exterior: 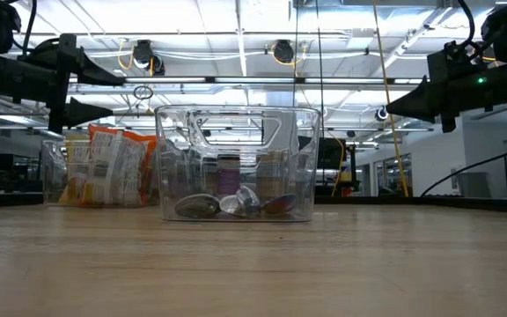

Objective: Pick & Place Food Item
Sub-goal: Return to Home Position

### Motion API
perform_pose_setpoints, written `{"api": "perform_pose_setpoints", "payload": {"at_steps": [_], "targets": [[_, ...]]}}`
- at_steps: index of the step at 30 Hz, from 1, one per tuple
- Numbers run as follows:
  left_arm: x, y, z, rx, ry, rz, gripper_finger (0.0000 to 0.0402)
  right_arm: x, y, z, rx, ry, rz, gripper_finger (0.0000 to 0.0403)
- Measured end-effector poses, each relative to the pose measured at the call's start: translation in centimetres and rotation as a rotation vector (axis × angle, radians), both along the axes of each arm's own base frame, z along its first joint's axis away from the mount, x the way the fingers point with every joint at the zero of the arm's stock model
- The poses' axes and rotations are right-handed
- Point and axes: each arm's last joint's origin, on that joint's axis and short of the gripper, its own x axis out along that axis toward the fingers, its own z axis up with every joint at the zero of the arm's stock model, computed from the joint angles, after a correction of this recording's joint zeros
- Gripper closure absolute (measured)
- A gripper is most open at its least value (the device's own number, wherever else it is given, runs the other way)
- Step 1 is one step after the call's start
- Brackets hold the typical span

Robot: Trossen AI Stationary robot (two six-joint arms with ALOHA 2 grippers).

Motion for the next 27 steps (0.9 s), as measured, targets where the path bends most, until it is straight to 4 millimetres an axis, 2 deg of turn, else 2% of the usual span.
{"api": "perform_pose_setpoints", "payload": {"at_steps": [5, 9, 13, 17, 27], "targets": [[0.0, 0.0, 0.0, 0.0, 0.0, 0.0, 0.0011, 0.0, 0.0, -0.1, -0.001, -0.002, 0.0, 0.0385], [0.0, 0.0, 0.1, 0.004, -0.008, -0.001, 0.0011, -0.3, 0.1, -0.9, -0.003, -0.008, 0.004, 0.0385], [0.0, 0.0, 0.1, 0.004, -0.008, -0.001, 0.0011, -0.6, 0.3, -0.6, -0.024, -0.056, 0.002, 0.0385], [0.0, 0.0, 0.0, -0.001, -0.003, -0.001, 0.0011, -0.9, 0.4, -1.5, 0.009, 0.021, 0.003, 0.0385], [0.0, 0.0, 0.0, -0.001, -0.005, -0.001, 0.0011, -1.1, 0.5, -1.1, -0.011, -0.024, 0.002, 0.0385]]}}
